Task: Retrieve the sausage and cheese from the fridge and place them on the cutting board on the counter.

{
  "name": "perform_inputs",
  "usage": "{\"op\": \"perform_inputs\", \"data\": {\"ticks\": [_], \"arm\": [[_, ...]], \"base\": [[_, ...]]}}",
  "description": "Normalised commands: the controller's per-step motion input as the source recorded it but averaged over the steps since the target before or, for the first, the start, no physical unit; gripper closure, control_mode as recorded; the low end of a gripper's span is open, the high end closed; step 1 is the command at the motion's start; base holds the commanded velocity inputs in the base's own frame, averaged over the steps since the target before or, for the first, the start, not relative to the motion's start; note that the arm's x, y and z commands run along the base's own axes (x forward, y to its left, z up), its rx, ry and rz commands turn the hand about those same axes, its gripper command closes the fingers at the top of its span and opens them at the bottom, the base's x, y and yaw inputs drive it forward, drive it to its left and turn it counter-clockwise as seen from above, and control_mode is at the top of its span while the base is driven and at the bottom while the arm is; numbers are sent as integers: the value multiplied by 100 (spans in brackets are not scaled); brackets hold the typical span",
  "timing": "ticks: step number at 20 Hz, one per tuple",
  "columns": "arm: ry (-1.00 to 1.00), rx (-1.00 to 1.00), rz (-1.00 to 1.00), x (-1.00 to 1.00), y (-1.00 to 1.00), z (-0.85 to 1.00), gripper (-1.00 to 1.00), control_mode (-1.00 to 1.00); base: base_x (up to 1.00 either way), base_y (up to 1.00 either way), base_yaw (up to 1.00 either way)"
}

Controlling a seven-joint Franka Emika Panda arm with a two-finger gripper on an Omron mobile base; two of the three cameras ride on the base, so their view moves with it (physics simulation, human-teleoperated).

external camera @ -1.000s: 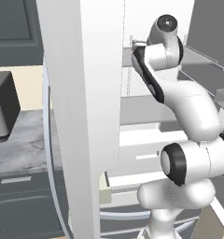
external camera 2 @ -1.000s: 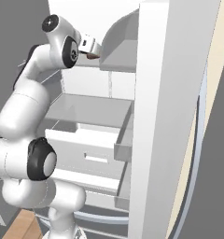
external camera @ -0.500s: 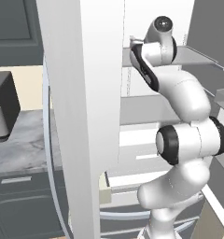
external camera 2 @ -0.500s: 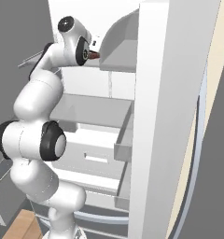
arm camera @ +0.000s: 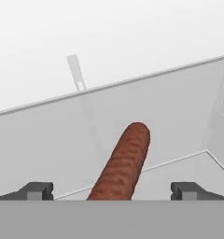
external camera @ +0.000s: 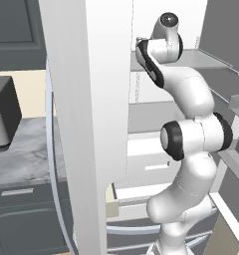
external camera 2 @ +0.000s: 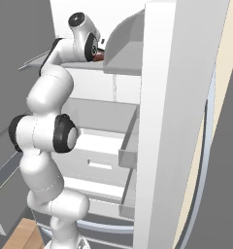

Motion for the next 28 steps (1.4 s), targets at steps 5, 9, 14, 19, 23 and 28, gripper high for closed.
{"op": "perform_inputs", "data": {"ticks": [5, 9, 14, 19, 23, 28], "arm": [[3, 0, 0, 42, 0, -16, -100, -100], [9, 0, 0, 36, 0, -26, -100, -100], [13, 0, 0, 27, 0, -22, -100, -100], [17, 0, 0, 12, 0, -23, -100, -100], [21, 0, 0, -13, 0, -50, -100, -100], [4, 0, 0, -22, -1, -61, -100, -100]], "base": [[0, 0, 0], [0, 0, 0], [0, 0, 0], [0, 0, 0], [0, 0, 0], [0, 0, 0]]}}
